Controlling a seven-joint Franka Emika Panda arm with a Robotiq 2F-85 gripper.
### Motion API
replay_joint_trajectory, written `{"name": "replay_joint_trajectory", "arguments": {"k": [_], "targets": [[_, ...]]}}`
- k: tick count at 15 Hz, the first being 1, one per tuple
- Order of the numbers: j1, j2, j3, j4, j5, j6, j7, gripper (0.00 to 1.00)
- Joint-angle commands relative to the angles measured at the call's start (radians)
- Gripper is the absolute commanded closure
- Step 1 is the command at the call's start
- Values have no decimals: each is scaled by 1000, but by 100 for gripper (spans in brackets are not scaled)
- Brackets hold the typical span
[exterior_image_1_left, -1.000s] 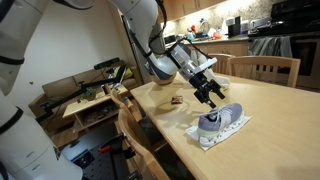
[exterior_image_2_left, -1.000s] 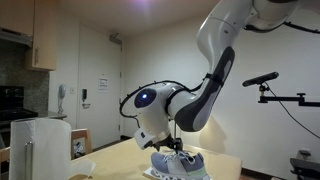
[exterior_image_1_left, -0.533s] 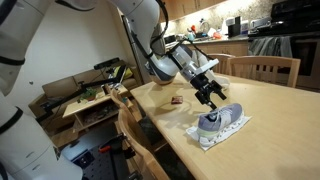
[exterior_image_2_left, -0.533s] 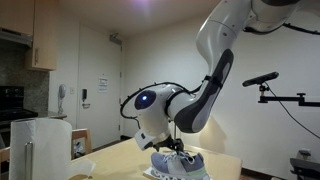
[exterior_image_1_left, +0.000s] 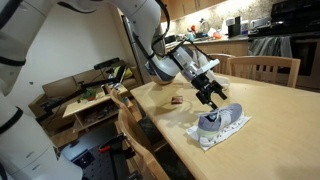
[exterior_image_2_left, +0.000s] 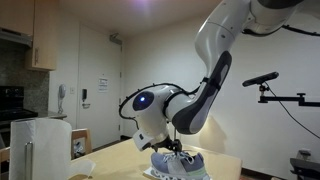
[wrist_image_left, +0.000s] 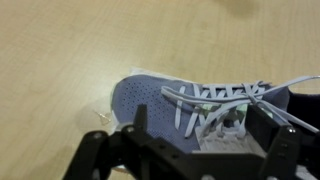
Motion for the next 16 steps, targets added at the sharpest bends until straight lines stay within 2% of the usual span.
{"name": "replay_joint_trajectory", "arguments": {"k": [1, 11, 12, 14, 15, 16], "targets": [[20, 11, 5, 28, -6, -46, 0, 0], [23, 53, -2, 65, -9, -63, -15, 0], [22, 57, -3, 69, -7, -65, -14, 5], [24, 63, -5, 76, -10, -70, -13, 29], [25, 65, -5, 78, -10, -72, -9, 31], [26, 67, -5, 80, -11, -75, -10, 38]]}}
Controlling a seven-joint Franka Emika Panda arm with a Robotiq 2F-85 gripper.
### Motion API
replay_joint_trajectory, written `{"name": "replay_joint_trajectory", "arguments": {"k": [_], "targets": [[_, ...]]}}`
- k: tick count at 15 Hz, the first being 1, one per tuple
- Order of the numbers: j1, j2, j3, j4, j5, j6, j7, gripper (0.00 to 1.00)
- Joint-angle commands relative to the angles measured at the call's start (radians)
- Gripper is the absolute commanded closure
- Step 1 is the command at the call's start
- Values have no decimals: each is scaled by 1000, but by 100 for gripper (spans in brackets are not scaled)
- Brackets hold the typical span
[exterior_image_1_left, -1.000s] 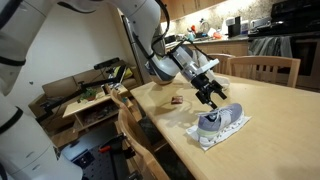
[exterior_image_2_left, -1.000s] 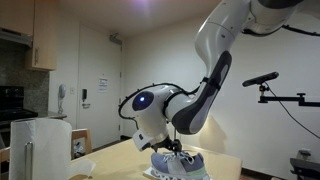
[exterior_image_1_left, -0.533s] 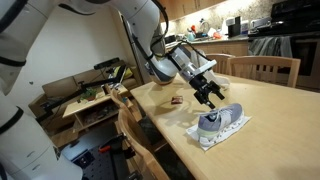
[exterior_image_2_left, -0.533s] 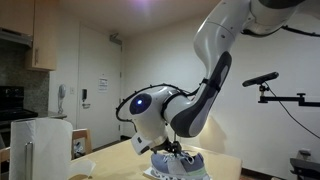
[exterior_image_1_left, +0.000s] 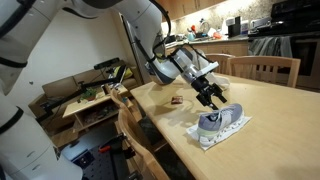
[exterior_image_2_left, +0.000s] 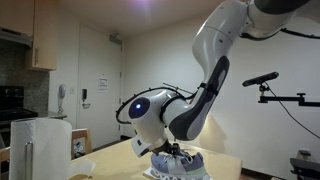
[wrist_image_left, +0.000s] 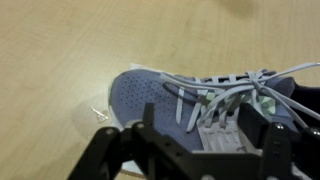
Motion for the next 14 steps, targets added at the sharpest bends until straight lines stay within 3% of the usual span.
{"name": "replay_joint_trajectory", "arguments": {"k": [1, 8, 14], "targets": [[4, 17, 0, 33, -10, -37, -9, 47], [1, 13, 5, 29, -7, -39, -9, 99], [25, -8, 4, 13, -23, -55, 11, 100]]}}
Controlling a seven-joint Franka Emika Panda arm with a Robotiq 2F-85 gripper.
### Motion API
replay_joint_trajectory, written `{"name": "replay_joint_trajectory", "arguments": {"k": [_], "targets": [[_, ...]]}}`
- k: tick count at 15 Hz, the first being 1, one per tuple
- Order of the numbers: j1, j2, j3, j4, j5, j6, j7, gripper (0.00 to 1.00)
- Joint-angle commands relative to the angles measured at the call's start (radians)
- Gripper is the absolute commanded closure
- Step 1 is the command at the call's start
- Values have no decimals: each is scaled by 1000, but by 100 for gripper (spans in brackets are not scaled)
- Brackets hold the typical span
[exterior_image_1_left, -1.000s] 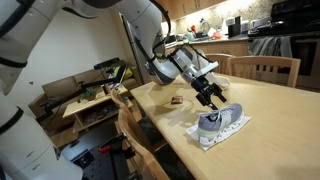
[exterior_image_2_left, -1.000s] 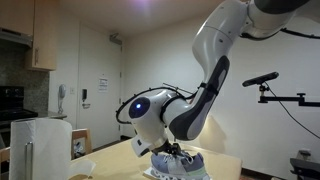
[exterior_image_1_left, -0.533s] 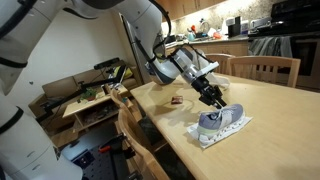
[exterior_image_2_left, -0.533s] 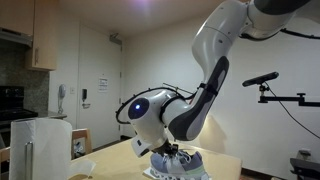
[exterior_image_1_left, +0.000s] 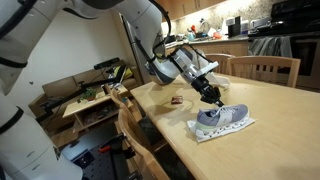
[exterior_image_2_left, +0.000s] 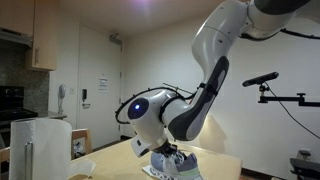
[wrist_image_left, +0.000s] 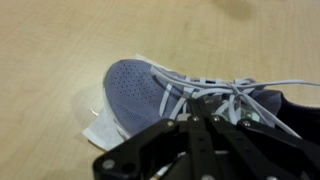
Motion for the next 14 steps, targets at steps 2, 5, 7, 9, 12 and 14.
{"name": "replay_joint_trajectory", "arguments": {"k": [2, 5, 7, 9, 12, 14], "targets": [[47, -21, 2, -3, -42, -59, 26, 100], [94, -34, 6, -17, -94, -98, 54, 100], [121, -30, 11, -12, -119, -129, 70, 100], [135, -24, 18, -5, -131, -154, 76, 100], [137, -13, 25, 9, -129, -185, 68, 100], [127, -8, 26, 15, -122, -191, 64, 100]]}}
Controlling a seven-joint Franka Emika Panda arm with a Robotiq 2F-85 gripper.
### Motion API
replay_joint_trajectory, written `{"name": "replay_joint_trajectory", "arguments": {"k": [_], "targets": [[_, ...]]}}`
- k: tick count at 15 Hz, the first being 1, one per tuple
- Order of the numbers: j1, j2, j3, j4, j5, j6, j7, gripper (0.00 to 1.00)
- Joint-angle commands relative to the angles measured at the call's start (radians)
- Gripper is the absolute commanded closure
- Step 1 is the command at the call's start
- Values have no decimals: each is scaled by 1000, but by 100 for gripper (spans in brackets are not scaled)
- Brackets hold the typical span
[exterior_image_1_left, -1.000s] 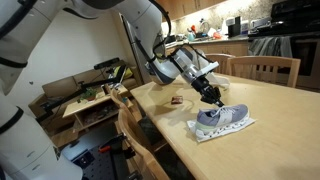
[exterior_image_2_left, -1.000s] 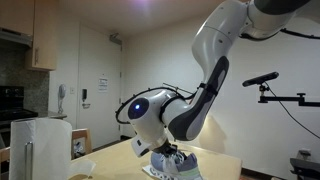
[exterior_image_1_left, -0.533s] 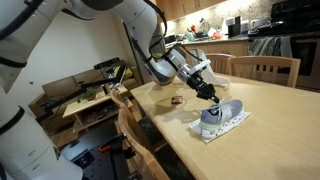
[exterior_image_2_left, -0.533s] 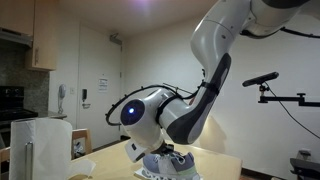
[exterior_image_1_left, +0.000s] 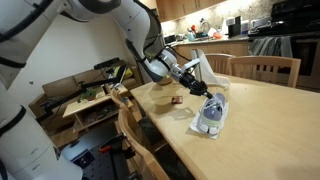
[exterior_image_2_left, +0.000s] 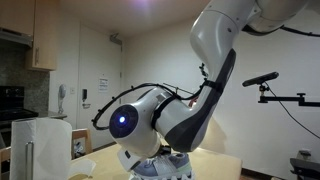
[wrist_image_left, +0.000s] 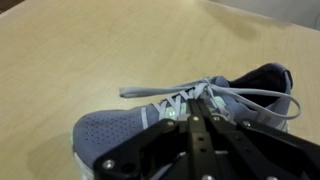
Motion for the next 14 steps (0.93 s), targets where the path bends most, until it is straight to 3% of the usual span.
{"name": "replay_joint_trajectory", "arguments": {"k": [1, 10, 13, 14], "targets": [[-22, -3, 8, 16, -11, -41, 18, 100], [-114, 2, 1, 46, 72, -61, 54, 100], [-142, 11, 8, 59, 114, -59, 9, 100], [-147, 14, 9, 62, 125, -59, 1, 74]]}}
